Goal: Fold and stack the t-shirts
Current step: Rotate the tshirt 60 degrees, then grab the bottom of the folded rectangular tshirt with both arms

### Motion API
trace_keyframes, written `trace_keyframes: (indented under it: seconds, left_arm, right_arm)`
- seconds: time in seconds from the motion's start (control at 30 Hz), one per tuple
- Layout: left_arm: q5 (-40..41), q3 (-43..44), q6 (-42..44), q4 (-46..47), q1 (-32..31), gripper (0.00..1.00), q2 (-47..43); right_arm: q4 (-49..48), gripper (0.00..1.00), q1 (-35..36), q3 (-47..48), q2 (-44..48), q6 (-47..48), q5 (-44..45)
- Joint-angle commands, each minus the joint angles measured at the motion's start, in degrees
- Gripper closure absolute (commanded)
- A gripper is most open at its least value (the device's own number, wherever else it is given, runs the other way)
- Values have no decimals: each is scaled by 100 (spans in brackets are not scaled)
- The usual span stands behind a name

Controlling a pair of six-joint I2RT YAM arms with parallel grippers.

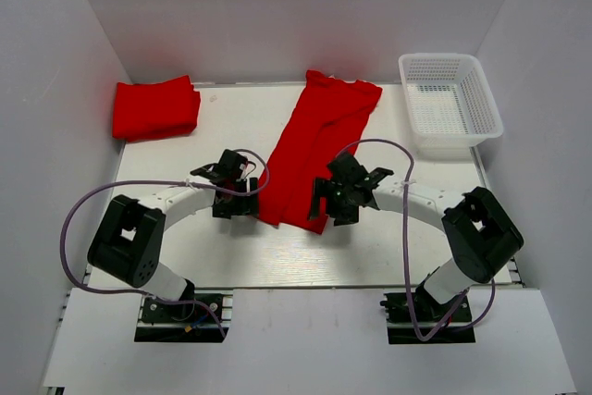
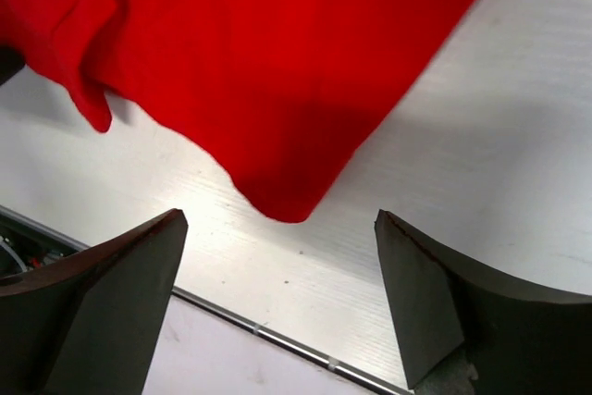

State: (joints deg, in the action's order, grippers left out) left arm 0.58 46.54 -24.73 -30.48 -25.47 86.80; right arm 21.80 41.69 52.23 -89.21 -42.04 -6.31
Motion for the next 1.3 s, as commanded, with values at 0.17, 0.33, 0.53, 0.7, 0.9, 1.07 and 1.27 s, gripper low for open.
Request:
trace_keyframes:
  seconds: [0.17, 0.33, 0.53, 0.7, 0.9, 1.07, 1.27]
  left_arm:
    - [100, -251, -120, 578, -98, 24, 46]
    - [-74, -190, -120, 640, -265, 31, 328]
    - [-488, -374, -120, 1044, -397, 47, 328]
    - [-550, -269, -67, 1062, -511, 71, 451]
    - [-419, -321, -67, 773, -625, 100, 259]
    - [-216, -480, -330, 324, -748, 100, -611]
    - [-487, -725, -638, -151, -1003, 100, -1262]
  right_arm:
    - [-44, 18, 252, 33, -79, -384, -55]
    - [-106, 30, 261, 16, -368, -428, -160]
    - [-167, 42, 252, 51, -623, -436, -143]
    - [-300, 71, 234, 94, -773, -322, -46]
    - [-45, 100, 269, 77, -668, -287, 24]
    - [456, 100, 348, -168, -159, -111, -28]
    - [395, 100, 585, -626, 386, 64, -591]
